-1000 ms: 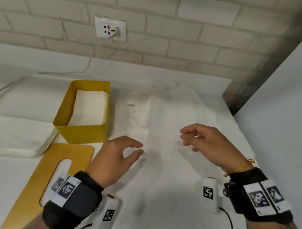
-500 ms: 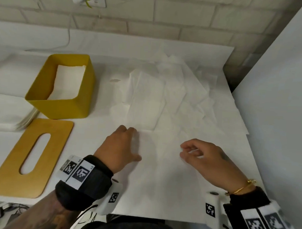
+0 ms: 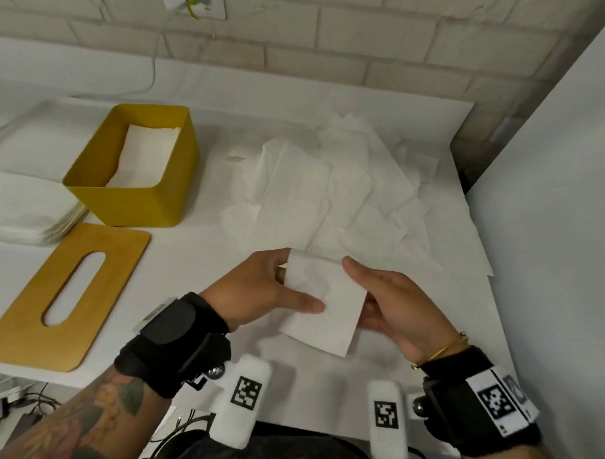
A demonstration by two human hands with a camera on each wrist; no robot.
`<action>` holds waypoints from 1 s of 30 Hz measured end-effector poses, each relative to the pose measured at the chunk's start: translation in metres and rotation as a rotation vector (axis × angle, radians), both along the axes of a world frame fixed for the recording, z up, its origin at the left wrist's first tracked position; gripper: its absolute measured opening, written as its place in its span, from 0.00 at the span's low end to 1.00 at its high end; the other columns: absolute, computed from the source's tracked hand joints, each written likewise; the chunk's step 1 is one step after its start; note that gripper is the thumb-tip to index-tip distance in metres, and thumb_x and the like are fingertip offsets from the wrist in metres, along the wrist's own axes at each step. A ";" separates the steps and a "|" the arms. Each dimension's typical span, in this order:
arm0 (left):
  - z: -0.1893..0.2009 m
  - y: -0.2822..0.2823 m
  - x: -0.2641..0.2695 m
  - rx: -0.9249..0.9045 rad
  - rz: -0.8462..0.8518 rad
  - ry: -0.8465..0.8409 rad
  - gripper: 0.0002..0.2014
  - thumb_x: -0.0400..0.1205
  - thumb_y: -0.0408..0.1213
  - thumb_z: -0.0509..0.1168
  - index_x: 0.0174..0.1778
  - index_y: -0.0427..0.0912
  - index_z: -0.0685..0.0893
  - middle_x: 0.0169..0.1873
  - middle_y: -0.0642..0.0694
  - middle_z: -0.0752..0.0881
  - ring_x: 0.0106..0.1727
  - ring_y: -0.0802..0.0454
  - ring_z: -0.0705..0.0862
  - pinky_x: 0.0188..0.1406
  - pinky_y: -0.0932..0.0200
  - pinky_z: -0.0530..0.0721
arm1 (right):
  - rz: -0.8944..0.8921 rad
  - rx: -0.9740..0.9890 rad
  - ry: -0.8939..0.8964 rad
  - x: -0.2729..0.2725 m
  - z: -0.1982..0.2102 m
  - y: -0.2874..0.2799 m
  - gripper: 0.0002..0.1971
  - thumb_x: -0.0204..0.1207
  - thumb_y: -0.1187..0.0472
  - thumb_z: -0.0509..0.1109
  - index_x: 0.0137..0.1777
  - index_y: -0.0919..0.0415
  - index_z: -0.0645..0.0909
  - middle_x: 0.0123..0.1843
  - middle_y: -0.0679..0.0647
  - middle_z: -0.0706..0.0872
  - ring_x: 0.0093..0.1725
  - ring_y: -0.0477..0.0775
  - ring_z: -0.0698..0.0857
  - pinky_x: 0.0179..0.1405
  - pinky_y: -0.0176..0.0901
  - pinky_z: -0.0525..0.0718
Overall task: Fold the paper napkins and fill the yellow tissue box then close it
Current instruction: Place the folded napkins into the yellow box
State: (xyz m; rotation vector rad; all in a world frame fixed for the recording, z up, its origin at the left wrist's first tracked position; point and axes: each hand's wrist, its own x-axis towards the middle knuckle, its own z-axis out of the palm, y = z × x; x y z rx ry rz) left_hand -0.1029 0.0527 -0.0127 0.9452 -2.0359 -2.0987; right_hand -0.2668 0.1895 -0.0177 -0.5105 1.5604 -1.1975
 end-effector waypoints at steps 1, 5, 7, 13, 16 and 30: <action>-0.001 0.003 -0.002 0.002 -0.017 0.017 0.26 0.71 0.25 0.81 0.64 0.43 0.87 0.55 0.48 0.93 0.58 0.51 0.92 0.55 0.59 0.89 | -0.050 -0.060 -0.027 0.000 0.001 -0.002 0.19 0.77 0.49 0.73 0.59 0.63 0.89 0.55 0.60 0.94 0.58 0.61 0.92 0.59 0.55 0.90; -0.001 0.016 -0.008 0.093 0.025 0.112 0.22 0.75 0.45 0.75 0.67 0.49 0.86 0.58 0.52 0.92 0.61 0.55 0.90 0.59 0.61 0.87 | -0.140 -0.223 0.040 0.001 0.000 -0.003 0.11 0.82 0.65 0.72 0.63 0.64 0.86 0.58 0.60 0.92 0.61 0.63 0.90 0.61 0.60 0.88; -0.004 0.018 -0.014 0.213 0.114 0.139 0.21 0.80 0.51 0.68 0.67 0.45 0.87 0.59 0.47 0.92 0.62 0.50 0.90 0.62 0.56 0.88 | -0.090 -0.223 0.078 0.002 -0.002 -0.001 0.14 0.81 0.66 0.73 0.66 0.61 0.85 0.60 0.58 0.92 0.61 0.60 0.91 0.64 0.61 0.87; -0.017 0.024 -0.027 0.482 0.342 0.249 0.14 0.88 0.37 0.63 0.65 0.34 0.86 0.58 0.35 0.91 0.58 0.39 0.91 0.56 0.46 0.91 | -0.072 -0.078 0.105 0.013 -0.021 0.018 0.22 0.75 0.69 0.80 0.67 0.57 0.81 0.57 0.54 0.93 0.58 0.58 0.92 0.65 0.66 0.87; -0.020 0.025 -0.031 0.543 0.330 0.260 0.14 0.87 0.34 0.64 0.66 0.35 0.86 0.59 0.35 0.91 0.58 0.38 0.91 0.54 0.45 0.92 | -0.065 -0.025 0.160 0.012 -0.026 0.027 0.22 0.73 0.67 0.81 0.65 0.56 0.80 0.54 0.54 0.94 0.56 0.57 0.93 0.64 0.66 0.87; -0.026 0.005 -0.041 0.574 0.350 0.364 0.19 0.83 0.28 0.65 0.71 0.39 0.83 0.61 0.39 0.91 0.56 0.43 0.92 0.50 0.51 0.92 | -0.265 0.305 0.609 -0.028 -0.009 0.082 0.09 0.75 0.54 0.80 0.50 0.54 0.86 0.42 0.51 0.91 0.39 0.49 0.91 0.40 0.41 0.84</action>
